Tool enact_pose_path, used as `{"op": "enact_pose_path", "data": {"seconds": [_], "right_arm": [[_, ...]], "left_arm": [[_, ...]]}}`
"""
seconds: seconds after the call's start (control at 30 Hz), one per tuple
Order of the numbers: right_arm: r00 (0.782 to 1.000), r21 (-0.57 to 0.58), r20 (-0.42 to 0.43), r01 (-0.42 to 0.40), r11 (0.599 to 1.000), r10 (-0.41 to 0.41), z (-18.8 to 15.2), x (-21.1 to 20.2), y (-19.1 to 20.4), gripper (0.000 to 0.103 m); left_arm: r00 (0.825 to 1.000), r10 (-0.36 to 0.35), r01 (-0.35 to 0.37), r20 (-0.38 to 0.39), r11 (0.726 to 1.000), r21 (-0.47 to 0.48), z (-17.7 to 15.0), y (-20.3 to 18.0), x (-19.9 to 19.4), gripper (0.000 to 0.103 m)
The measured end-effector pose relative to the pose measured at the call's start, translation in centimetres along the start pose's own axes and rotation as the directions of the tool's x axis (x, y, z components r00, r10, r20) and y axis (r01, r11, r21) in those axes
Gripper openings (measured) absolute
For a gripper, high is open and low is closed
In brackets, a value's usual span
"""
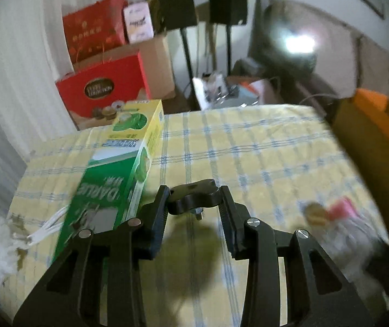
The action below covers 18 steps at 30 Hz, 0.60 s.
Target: Organize objects
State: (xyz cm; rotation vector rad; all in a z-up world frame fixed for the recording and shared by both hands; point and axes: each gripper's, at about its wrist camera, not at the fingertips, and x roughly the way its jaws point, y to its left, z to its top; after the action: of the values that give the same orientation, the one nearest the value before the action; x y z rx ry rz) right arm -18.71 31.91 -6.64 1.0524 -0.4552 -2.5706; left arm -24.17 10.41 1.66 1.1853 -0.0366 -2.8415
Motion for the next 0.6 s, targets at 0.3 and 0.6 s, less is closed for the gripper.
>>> {"op": "enact_pose_path", "data": {"seconds": [0.3, 0.6], "right_arm": [[0.987, -0.109, -0.159, 0.005, 0.994, -0.023, -0.7, 1.1, 1.4, 0.037], [0.981, -0.123, -0.176, 0.059, 0.991, -0.081, 1.9, 0.8, 1.6, 0.037]], "left_arm": [[0.998, -0.054, 0.052, -0.016, 0.995, -0.085, -2.8, 4.9, -5.5, 0.034], [0.998, -0.068, 0.068, 0.003, 0.996, -0.063, -3.2, 5.9, -6.3, 0.034]]}}
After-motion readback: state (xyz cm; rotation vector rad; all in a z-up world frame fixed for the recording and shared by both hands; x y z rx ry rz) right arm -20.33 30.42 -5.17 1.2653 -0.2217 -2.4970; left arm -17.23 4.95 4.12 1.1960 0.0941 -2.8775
